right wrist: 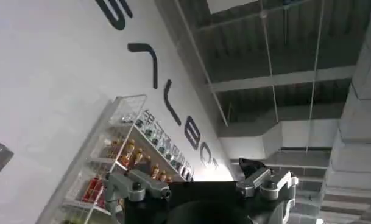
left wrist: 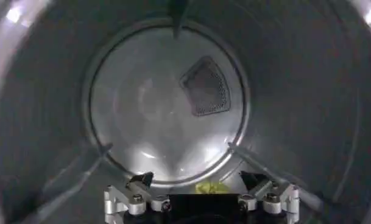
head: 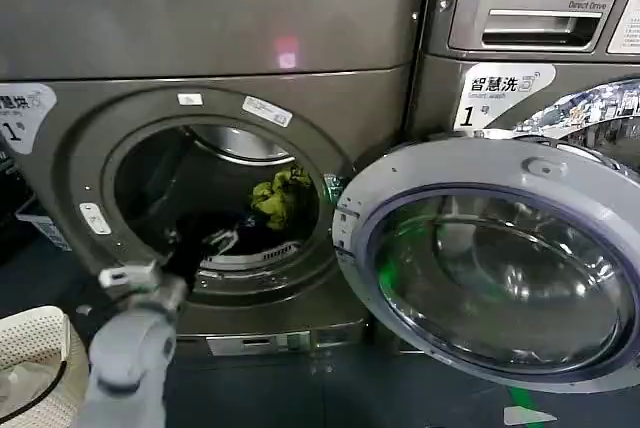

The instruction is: Grasp the clothes from the dryer.

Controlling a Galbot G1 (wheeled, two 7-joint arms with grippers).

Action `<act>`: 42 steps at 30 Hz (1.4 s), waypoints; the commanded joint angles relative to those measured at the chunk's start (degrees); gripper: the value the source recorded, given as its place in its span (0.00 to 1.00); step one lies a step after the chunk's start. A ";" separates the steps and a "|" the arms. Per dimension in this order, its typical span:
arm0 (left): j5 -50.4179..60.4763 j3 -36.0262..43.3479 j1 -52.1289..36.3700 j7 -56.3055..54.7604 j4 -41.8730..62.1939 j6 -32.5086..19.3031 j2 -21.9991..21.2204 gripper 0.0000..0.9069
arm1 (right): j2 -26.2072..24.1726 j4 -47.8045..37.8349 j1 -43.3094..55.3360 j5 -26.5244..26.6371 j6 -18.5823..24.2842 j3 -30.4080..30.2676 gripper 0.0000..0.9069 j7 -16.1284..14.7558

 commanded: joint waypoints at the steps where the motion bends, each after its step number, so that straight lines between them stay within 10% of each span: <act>1: 1.51 2.03 -11.86 -0.09 17.57 -3.14 -1.06 1.00 | -0.02 0.34 0.14 0.13 0.00 -0.22 1.00 -0.05; 20: 7.61 7.00 -32.13 6.12 52.08 -8.81 -2.71 1.00 | -2.18 -0.84 1.99 0.06 -0.06 -1.59 1.00 -0.14; 42: 29.00 43.34 -51.22 56.00 72.07 -15.24 1.63 1.00 | -2.22 -1.29 3.23 -0.34 0.12 -3.08 1.00 -0.43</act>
